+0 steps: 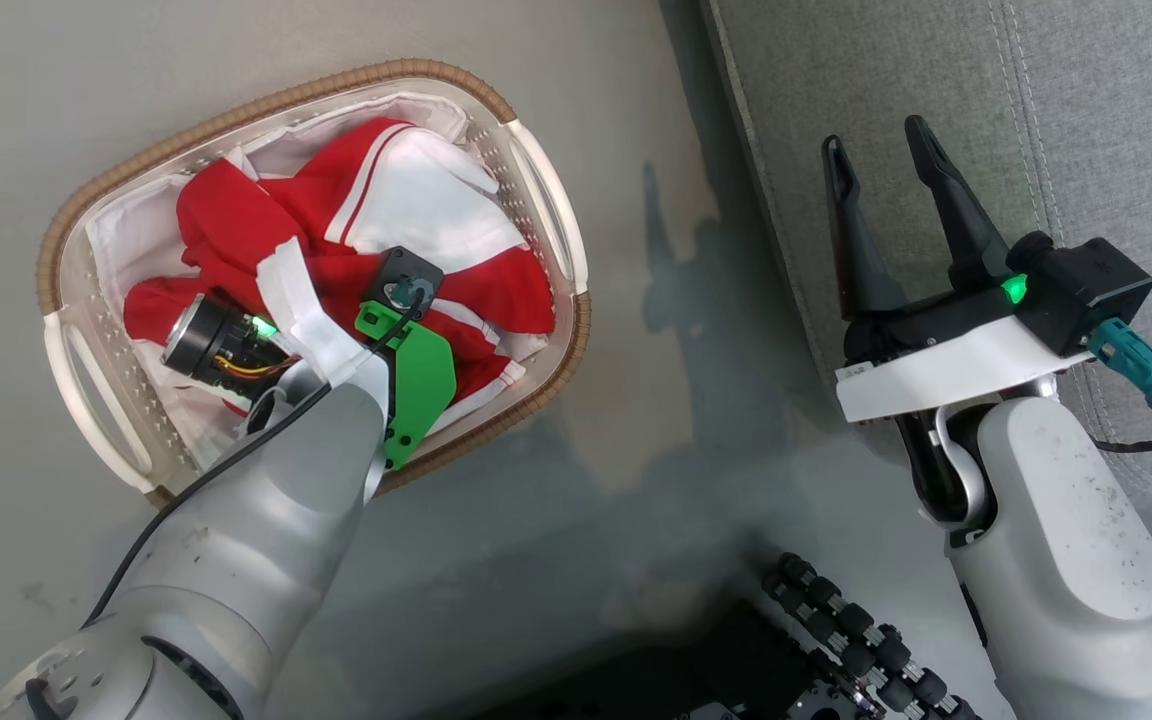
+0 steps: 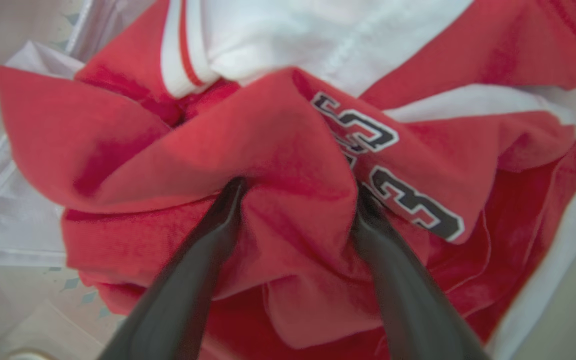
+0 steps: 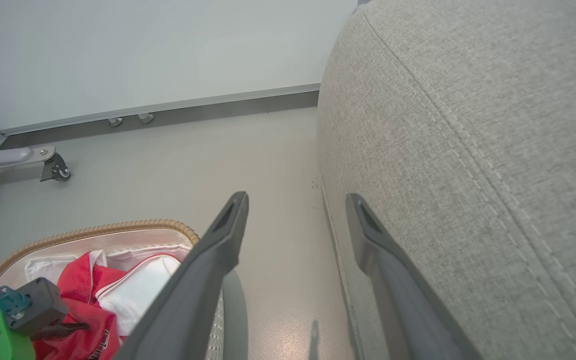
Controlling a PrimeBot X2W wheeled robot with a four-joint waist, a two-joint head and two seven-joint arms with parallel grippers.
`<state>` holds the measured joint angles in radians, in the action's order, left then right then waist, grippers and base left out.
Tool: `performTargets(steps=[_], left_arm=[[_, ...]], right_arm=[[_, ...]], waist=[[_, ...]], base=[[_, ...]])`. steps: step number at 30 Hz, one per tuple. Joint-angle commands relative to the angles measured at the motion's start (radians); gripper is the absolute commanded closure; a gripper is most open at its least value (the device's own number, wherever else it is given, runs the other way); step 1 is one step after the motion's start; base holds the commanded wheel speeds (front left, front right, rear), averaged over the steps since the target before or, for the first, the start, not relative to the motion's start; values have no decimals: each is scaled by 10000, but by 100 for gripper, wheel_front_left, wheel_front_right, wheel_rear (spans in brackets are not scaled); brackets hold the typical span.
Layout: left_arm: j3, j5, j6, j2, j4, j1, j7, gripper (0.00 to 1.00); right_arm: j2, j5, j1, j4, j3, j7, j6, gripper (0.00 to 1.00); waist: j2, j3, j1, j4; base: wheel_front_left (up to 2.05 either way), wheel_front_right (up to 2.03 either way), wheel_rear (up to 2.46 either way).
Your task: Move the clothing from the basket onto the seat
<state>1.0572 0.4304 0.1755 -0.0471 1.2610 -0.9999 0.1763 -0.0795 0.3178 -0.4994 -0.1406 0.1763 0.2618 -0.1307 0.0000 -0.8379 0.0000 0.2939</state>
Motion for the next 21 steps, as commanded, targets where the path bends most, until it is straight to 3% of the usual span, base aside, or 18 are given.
performTargets(steps=[1,14,15,16,17,21], left_arm=[[22,1,79,-115,66,-177,30,0],[113,85,68,-423,260,-771,-5,0],[115,111,64,-423,263,-786,-4,7],[107,133,65,-424,270,-793,-17,57],[110,147,68,-424,276,-788,-42,100],[83,260,-55,-429,281,-574,-312,100]], right_arm=[[4,49,-39,13,-2,47,-1,0],[-37,141,-310,138,17,47,-1,0],[-41,147,-328,132,10,47,-1,0],[-41,156,-348,111,11,47,-1,0],[-37,156,-359,96,13,47,-1,0],[0,169,-374,-31,47,47,-1,0]], waist=[[0,-59,0,25],[0,-750,0,178],[0,-773,0,175],[0,-794,0,174],[0,-801,0,174],[0,-692,0,165]], base=[[0,0,0],[0,0,0],[0,0,0],[0,0,0],[0,0,0],[0,0,0]])
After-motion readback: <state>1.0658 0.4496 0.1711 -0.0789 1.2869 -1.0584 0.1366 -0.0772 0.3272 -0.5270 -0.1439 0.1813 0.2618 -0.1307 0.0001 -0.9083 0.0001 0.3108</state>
